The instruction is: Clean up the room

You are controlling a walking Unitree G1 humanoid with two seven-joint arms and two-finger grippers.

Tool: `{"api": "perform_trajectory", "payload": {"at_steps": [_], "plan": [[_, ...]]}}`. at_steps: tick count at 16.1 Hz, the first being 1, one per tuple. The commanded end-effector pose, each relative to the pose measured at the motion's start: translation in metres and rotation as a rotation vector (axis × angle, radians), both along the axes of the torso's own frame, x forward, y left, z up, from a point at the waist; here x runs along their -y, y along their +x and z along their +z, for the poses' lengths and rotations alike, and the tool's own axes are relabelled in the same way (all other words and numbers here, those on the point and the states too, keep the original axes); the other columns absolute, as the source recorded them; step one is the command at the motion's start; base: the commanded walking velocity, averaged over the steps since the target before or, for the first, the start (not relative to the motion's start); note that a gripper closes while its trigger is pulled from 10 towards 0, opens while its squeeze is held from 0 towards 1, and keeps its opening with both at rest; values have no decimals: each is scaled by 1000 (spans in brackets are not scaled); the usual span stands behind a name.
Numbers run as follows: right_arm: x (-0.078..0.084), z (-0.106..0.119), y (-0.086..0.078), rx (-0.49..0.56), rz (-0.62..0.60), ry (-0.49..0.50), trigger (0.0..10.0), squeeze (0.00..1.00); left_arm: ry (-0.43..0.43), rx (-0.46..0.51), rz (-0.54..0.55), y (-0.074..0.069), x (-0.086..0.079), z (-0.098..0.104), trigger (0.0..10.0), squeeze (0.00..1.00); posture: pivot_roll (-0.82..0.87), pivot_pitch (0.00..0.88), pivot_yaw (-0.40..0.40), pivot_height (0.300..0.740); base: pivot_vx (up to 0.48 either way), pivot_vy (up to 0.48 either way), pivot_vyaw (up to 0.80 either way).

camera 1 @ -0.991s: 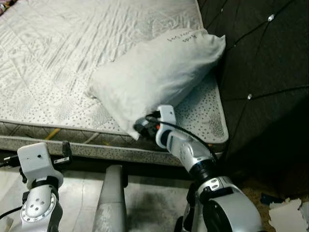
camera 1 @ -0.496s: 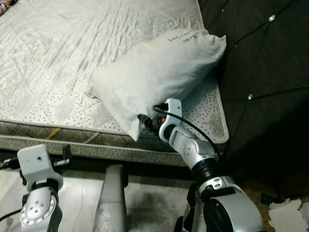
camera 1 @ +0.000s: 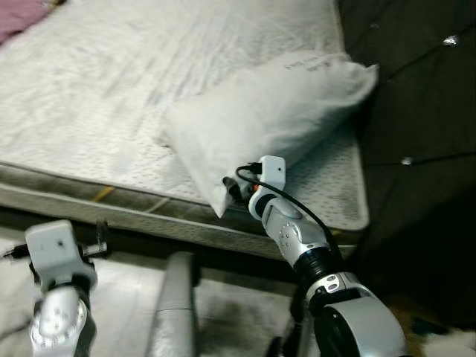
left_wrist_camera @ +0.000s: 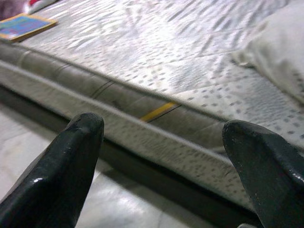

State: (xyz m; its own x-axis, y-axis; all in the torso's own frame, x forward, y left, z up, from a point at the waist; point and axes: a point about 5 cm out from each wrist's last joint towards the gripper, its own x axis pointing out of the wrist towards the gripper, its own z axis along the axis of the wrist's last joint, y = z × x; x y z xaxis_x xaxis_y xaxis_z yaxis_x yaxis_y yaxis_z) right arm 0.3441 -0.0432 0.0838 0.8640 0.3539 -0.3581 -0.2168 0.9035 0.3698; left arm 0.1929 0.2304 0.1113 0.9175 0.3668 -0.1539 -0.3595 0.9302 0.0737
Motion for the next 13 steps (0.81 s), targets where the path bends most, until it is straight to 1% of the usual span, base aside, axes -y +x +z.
{"api": "perform_trajectory", "payload": {"at_steps": [1, 3, 4, 5, 9, 13], "plan": [[-75, 24, -14, -6, 109, 136, 10000, 0, 3, -30, 9, -2, -2, -4, 10000, 0, 363, 96, -45, 571, 0, 0, 0], [-79, 24, -13, -17, 101, 94, 10000, 0, 3, -33, 11, -4, -2, -4, 10000, 0, 366, 96, -48, 571, 0, 0, 0], [-81, 22, -15, -31, 106, 70, 8745, 0, 2, -34, 14, -4, -2, -5, 10000, 0, 366, 96, -48, 571, 0, 0, 0], [-85, 20, -18, -51, 111, 77, 0, 0, 1, -32, 19, -5, -1, -4, 10000, 0, 370, 97, -53, 571, 0, 0, 0], [-92, 20, -20, -72, 121, 93, 0, 0, 0, -29, 30, -5, -2, -3, 10000, 0, 371, 99, -60, 571, 0, 0, 0], [-87, 19, -17, -85, 103, 93, 0, 0, -2, -23, 27, -1, 0, -3, 10000, 0, 361, 92, -58, 571, 0, 0, 0]]}}
